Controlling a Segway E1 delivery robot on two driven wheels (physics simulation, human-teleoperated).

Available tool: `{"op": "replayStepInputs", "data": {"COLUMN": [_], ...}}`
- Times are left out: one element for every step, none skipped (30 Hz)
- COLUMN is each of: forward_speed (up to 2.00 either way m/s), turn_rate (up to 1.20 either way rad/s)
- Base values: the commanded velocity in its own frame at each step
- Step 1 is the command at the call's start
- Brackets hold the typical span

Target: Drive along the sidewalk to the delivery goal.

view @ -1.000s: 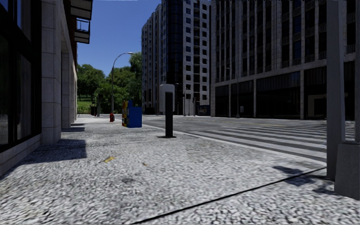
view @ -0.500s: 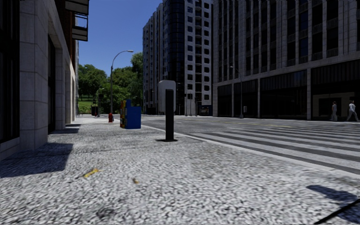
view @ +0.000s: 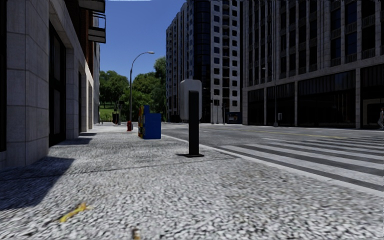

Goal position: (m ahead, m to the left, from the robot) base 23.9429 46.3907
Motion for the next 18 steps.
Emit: {"op": "replayStepInputs", "data": {"forward_speed": [2.0,2.0,2.0,2.0,2.0,2.0,2.0,2.0,2.0,2.0,2.0,2.0,2.0,2.0,2.0,2.0,2.0,2.0], "turn_rate": [0.35,0.38,0.38,0.42,0.44,0.47,0.47,0.48,0.49,0.52,0.52,0.57,0.59,0.6,0.6,0.6,0.6,0.6]}}
